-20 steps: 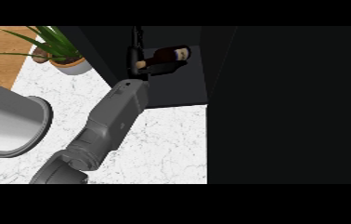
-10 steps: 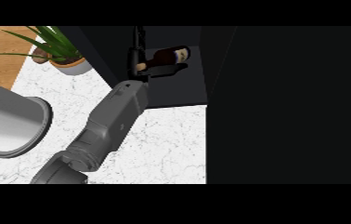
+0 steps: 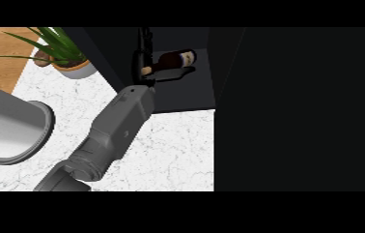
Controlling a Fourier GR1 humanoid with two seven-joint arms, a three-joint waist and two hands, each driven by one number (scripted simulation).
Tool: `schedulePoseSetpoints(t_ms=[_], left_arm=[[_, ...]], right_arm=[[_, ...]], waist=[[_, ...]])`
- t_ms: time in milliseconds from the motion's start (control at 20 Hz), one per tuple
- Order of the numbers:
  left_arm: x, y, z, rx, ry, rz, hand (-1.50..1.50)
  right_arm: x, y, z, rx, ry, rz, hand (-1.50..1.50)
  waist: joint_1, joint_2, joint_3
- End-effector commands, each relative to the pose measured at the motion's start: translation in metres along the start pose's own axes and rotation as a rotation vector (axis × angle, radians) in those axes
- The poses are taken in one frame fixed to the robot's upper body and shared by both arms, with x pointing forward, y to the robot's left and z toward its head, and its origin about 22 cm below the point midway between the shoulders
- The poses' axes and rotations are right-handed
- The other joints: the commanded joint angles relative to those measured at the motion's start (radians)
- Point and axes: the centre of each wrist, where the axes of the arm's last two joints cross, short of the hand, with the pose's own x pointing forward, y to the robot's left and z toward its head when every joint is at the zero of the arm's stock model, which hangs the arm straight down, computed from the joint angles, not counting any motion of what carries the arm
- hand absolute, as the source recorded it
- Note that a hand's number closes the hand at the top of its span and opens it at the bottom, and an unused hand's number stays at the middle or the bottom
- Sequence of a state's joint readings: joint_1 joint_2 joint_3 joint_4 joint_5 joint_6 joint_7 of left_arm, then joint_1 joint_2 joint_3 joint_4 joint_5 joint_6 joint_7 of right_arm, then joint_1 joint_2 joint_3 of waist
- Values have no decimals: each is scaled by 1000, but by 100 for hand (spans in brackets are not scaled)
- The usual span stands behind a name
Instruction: Pick up the wine, place it into the cabinet and close the cabinet
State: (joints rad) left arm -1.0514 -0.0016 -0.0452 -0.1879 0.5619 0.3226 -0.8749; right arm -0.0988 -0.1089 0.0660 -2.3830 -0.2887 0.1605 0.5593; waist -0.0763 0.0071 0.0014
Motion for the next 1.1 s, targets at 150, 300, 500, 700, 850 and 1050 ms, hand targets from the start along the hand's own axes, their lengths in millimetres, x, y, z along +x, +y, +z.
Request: schedulePoseSetpoints(t_ms=[150,300,500,700,850,1050], left_arm=[[-25,19,36,39,83,42,-150],[-19,5,44,23,87,40,-150],[-14,-8,71,-4,87,45,-150],[0,-32,110,-18,103,55,-150],[19,-47,120,-9,56,51,-150],[20,-43,163,-28,47,48,-150]], right_arm=[[16,3,17,-11,-20,8,-150],[18,3,5,-18,-20,19,-150],[17,5,22,-67,-41,13,-150],[9,-5,18,-53,-19,30,-150],[6,2,18,-56,-21,26,-150],[32,-5,16,-76,-23,36,-150]], waist=[[18,-9,-2],[28,-8,-2],[52,-13,-1],[60,-12,-1],[69,-12,-1],[75,-12,-2]])
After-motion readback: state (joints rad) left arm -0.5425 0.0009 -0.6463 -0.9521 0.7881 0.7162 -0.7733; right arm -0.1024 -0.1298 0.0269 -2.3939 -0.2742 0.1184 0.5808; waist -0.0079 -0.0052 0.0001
